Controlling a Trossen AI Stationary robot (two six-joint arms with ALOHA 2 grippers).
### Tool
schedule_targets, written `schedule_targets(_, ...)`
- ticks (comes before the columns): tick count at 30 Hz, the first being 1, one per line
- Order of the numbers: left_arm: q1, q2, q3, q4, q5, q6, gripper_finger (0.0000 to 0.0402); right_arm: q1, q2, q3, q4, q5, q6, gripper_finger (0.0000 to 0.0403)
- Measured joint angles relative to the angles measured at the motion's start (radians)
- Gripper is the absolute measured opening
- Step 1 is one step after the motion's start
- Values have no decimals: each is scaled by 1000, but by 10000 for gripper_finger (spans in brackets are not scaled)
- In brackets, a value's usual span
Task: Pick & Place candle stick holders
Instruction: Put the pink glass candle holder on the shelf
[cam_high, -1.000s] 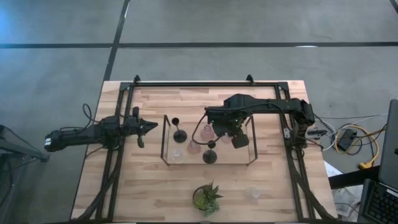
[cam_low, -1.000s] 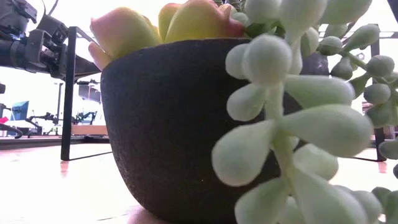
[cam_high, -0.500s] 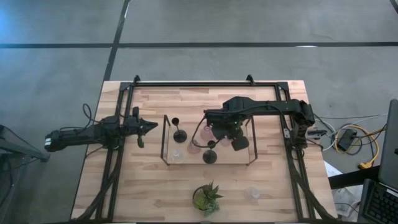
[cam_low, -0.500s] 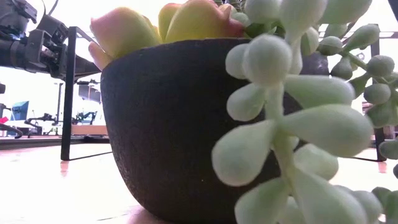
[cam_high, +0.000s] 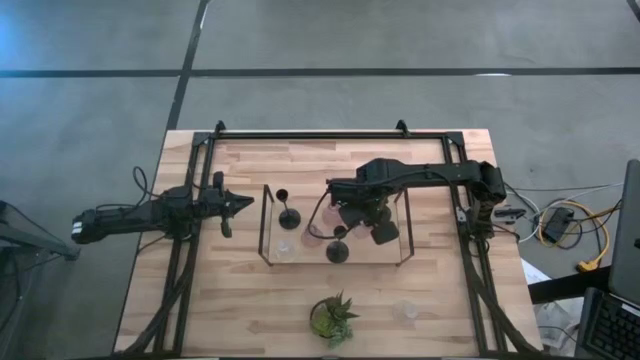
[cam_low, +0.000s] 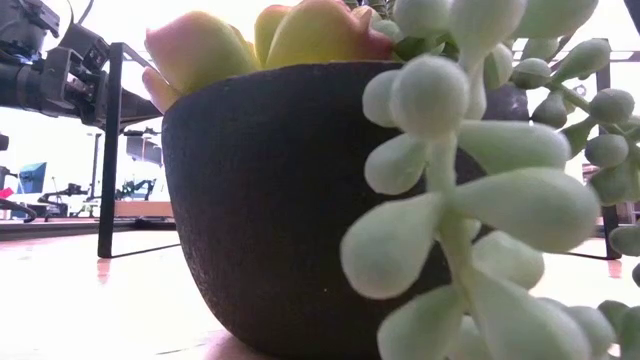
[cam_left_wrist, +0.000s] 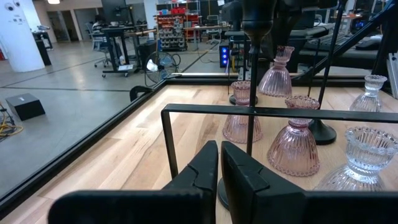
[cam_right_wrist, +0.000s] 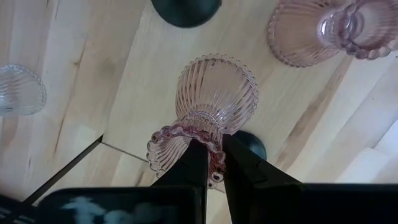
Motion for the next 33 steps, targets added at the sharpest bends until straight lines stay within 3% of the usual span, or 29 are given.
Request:
schedule_targets(20, 0, 0, 0, 0, 0, 0, 25, 0, 1, -63, 89, -26, -36, 18)
schedule_targets(33, 0, 0, 0, 0, 0, 0, 23, -17, 70, -56, 76, -25, -59, 18)
